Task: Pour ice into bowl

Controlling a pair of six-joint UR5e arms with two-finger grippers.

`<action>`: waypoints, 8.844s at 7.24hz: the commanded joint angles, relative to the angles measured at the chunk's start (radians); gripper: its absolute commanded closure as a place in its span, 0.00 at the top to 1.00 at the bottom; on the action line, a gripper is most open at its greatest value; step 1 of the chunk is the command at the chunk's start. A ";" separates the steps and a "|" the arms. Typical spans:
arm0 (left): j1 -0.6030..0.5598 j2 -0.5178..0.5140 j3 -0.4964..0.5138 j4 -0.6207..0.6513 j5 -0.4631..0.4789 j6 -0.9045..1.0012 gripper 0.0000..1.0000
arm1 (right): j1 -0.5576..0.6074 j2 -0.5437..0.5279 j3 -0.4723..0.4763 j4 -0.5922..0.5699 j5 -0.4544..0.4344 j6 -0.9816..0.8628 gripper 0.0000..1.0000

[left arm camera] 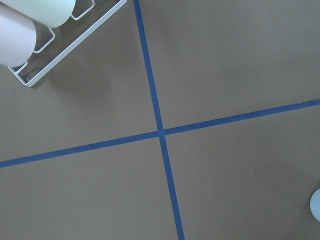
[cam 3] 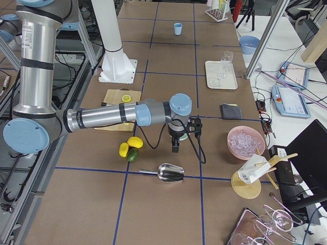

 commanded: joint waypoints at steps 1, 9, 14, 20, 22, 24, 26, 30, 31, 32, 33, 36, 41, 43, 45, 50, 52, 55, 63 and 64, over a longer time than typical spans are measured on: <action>0.000 0.024 -0.022 0.000 -0.004 0.006 1.00 | 0.000 0.000 -0.005 0.016 -0.002 0.006 1.00; 0.006 0.037 -0.058 -0.079 -0.011 0.000 1.00 | -0.268 0.010 -0.106 0.411 -0.053 0.313 1.00; 0.008 0.038 -0.053 -0.118 -0.003 0.005 1.00 | -0.377 0.081 -0.324 0.685 -0.213 0.550 0.97; 0.008 0.040 -0.056 -0.124 0.000 0.003 1.00 | -0.377 0.045 -0.277 0.743 -0.158 0.598 0.00; 0.008 0.040 -0.059 -0.124 0.000 0.003 1.00 | -0.377 0.023 -0.165 0.728 -0.152 0.729 0.00; 0.006 0.038 -0.061 -0.125 -0.001 0.001 1.00 | -0.396 0.076 -0.092 0.687 -0.155 0.812 0.00; 0.008 0.038 -0.061 -0.151 -0.008 0.000 1.00 | -0.490 0.290 -0.056 0.454 -0.180 0.906 0.00; 0.054 0.028 -0.060 -0.177 -0.009 0.000 1.00 | -0.835 0.695 -0.060 0.121 -0.432 1.113 0.00; 0.061 0.029 -0.058 -0.202 -0.009 0.000 1.00 | -0.883 0.755 -0.091 0.115 -0.480 1.188 0.00; 0.063 0.029 -0.059 -0.204 -0.009 0.000 1.00 | -0.911 0.884 -0.237 0.115 -0.520 1.240 0.00; 0.068 0.029 -0.059 -0.210 -0.009 -0.002 1.00 | -0.946 0.926 -0.307 0.122 -0.534 1.257 0.00; 0.086 0.032 -0.060 -0.284 -0.006 -0.020 1.00 | -0.969 0.933 -0.359 0.138 -0.559 1.281 0.00; 0.167 0.037 -0.060 -0.406 0.003 -0.173 1.00 | -0.973 0.928 -0.351 0.160 -0.556 1.279 1.00; 0.256 0.131 -0.087 -0.677 0.191 -0.468 0.97 | -0.907 0.902 -0.277 0.192 -0.524 1.274 1.00; 0.424 0.290 -0.170 -0.916 0.342 -0.778 0.95 | -0.824 0.790 -0.182 0.198 -0.451 1.212 1.00; 0.882 0.515 -0.182 -1.268 1.017 -1.147 0.99 | -0.819 0.758 -0.162 0.198 -0.454 1.176 1.00; 1.079 0.528 -0.182 -1.267 1.273 -1.221 0.99 | -0.818 0.756 -0.162 0.200 -0.457 1.175 1.00; 1.345 0.523 -0.182 -1.136 1.573 -1.395 1.00 | -0.750 0.717 -0.104 0.197 -0.436 1.173 1.00; 1.465 0.325 0.020 -0.900 1.913 -1.609 1.00 | -0.534 0.538 -0.033 0.183 -0.316 1.011 1.00; 1.465 0.298 0.060 -0.902 1.914 -1.614 1.00 | -0.531 0.537 -0.033 0.183 -0.303 1.009 1.00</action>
